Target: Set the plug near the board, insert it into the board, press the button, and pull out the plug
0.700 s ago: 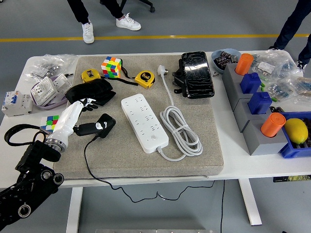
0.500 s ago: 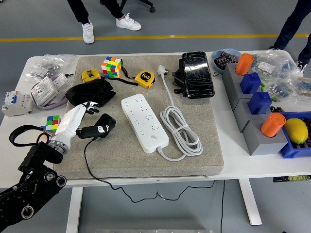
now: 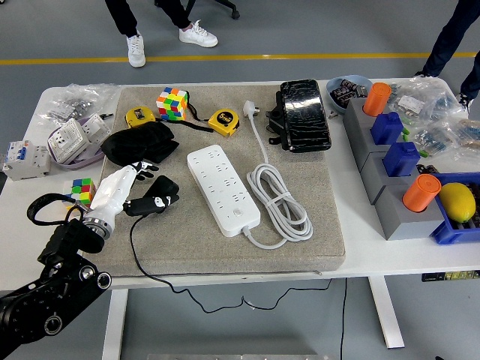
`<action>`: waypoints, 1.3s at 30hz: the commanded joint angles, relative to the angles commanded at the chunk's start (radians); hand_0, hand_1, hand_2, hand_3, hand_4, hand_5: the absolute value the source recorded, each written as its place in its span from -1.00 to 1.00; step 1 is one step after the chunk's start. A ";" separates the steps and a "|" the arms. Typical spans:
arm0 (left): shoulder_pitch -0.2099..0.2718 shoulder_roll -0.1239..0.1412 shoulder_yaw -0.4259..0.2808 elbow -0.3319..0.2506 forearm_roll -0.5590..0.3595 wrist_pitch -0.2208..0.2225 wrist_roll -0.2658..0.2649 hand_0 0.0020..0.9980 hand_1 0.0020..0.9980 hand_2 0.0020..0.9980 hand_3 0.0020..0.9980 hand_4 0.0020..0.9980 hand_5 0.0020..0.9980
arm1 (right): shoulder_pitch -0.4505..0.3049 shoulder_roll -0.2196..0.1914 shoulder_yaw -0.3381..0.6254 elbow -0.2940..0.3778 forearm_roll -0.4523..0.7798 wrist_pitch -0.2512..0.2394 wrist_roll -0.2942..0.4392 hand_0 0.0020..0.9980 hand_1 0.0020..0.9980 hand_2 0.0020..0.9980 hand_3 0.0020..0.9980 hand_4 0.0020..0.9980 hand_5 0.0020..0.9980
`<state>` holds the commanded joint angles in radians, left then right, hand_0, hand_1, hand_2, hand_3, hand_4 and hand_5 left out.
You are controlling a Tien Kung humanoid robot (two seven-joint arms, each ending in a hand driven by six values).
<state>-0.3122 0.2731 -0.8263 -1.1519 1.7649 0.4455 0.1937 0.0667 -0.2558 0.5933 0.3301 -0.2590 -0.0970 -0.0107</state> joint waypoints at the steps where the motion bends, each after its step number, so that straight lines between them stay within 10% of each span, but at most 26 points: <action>1: -0.002 -0.001 0.004 0.003 -0.002 0.002 0.001 -0.01 0.14 0.21 0.42 1.00 -0.04 | 0.000 0.000 0.000 0.000 0.000 0.000 0.000 0.14 0.29 0.26 0.11 0.93 0.07; 39: -0.031 -0.005 0.041 -0.002 0.060 0.012 0.057 -0.55 -0.43 -0.32 0.04 0.69 -0.86 | 0.006 -0.005 -0.002 0.005 -0.004 -0.003 0.006 0.14 0.29 0.26 0.10 0.93 0.07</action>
<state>-0.3437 0.2679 -0.7853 -1.1539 1.8254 0.4579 0.2502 0.0732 -0.2608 0.5914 0.3346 -0.2628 -0.0998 -0.0046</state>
